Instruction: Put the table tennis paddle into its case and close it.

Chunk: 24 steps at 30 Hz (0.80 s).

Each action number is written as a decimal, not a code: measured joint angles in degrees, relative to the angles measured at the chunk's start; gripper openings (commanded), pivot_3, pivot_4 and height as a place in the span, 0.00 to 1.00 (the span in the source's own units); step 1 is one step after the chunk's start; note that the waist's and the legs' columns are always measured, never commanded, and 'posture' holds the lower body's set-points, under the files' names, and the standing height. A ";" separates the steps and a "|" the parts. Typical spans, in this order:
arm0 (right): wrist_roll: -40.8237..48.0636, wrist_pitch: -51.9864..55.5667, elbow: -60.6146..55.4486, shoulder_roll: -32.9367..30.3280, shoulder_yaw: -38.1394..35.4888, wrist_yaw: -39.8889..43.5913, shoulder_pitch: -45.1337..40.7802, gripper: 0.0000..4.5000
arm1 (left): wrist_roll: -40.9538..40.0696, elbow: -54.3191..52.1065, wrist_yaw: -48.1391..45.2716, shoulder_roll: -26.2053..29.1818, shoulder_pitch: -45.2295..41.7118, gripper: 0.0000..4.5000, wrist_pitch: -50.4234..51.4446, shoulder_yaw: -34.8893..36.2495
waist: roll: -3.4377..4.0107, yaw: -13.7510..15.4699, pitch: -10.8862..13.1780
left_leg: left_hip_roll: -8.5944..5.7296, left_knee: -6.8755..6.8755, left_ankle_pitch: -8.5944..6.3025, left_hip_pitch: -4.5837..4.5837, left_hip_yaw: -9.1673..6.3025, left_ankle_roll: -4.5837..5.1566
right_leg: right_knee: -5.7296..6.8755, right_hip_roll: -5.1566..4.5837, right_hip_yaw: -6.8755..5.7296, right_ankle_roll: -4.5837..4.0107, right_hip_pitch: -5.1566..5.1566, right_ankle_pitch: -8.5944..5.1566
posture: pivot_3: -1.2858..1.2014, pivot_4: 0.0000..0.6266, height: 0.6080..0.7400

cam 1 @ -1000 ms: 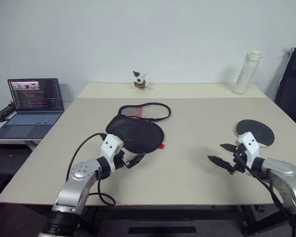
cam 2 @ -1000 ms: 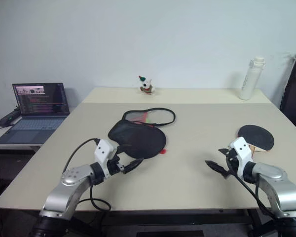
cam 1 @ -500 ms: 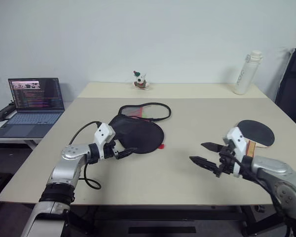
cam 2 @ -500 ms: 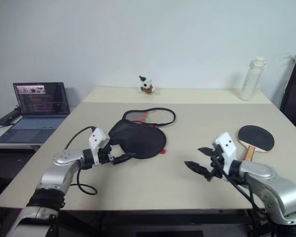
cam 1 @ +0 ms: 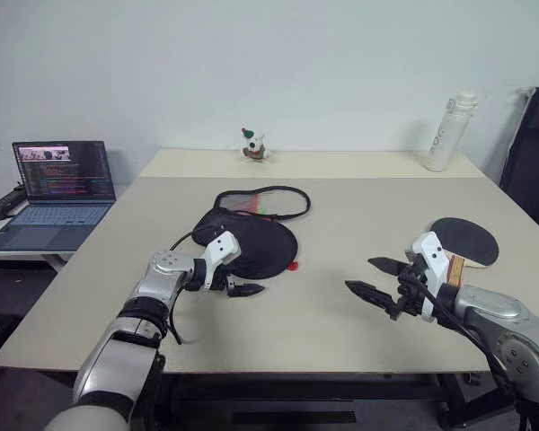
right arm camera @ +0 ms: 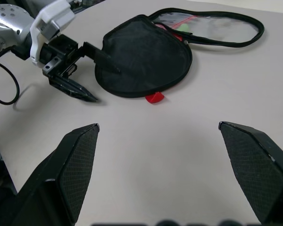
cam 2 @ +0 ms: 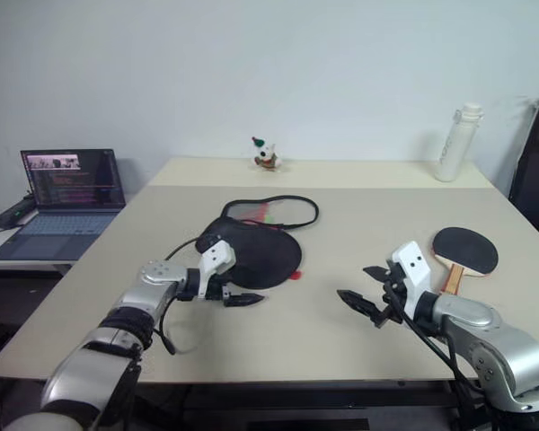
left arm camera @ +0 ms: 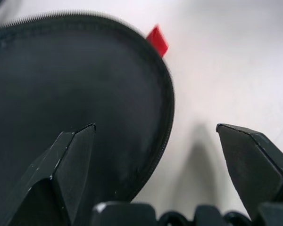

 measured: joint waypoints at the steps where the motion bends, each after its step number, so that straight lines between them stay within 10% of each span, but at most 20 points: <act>1: 0.00 -0.19 0.00 0.00 -0.08 -0.16 0.05 1.00 | 0.70 1.07 -0.31 0.00 -0.21 0.96 -0.47 -0.16 | 0.00 0.00 0.00 | 0.00 0.00 0.00 -0.01 -0.01 0.00 | -0.01 0.00 0.00 0.00 0.00 0.00 | 0.52 0.24 1.00; 14: -0.76 -2.26 0.76 -1.04 -2.06 -1.00 1.32 1.00 | 1.72 4.19 -1.54 0.72 -0.82 0.01 -2.10 2.20 | -0.02 -0.29 -0.01 | 0.03 0.01 0.00 0.05 -0.01 0.00 | 0.08 0.01 0.00 0.00 0.02 0.00 | 0.52 0.24 1.00; 24: -1.63 -3.07 1.37 -1.57 -2.89 -0.92 2.07 1.00 | -3.99 -11.41 1.15 -7.55 6.18 0.00 10.75 5.69 | -0.02 -0.15 -0.01 | 0.06 0.06 0.00 0.01 -0.08 0.00 | 0.05 -0.09 0.02 0.01 0.08 0.00 | 0.52 0.24 1.00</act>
